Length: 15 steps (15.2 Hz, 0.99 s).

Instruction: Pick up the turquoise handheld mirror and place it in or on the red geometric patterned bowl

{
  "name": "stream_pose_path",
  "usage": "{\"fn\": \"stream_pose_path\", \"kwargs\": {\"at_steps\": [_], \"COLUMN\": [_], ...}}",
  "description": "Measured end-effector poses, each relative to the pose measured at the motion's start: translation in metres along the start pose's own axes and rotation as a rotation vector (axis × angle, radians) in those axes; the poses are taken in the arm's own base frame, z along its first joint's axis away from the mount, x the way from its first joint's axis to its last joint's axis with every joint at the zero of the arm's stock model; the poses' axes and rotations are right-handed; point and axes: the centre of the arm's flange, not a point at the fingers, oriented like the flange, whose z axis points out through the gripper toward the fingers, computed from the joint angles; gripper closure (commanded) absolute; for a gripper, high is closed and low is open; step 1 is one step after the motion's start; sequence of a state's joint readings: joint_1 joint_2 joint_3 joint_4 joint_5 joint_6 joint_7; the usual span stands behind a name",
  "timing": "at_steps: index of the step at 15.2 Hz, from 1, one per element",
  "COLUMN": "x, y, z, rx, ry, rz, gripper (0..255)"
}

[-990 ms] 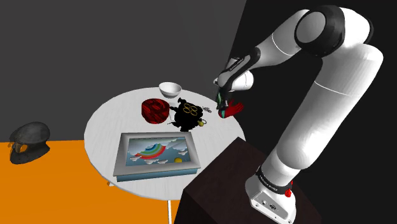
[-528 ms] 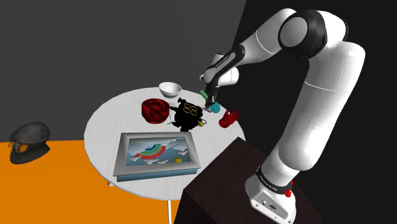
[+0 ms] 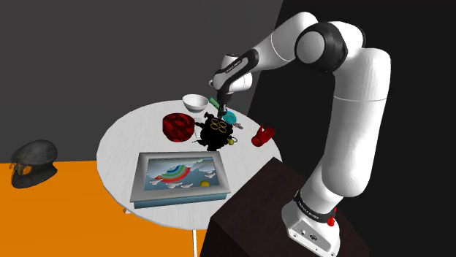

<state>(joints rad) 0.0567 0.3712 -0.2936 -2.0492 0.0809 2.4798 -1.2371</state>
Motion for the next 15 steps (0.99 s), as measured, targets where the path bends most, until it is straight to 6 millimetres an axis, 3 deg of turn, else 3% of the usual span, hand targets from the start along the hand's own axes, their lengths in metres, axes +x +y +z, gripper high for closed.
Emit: {"fn": "stream_pose_path", "kwargs": {"at_steps": [15], "x": [0.178], "y": [0.086], "z": [-0.005], "rx": [0.000], "ry": [0.000], "rz": [0.001], "gripper": [255]}}
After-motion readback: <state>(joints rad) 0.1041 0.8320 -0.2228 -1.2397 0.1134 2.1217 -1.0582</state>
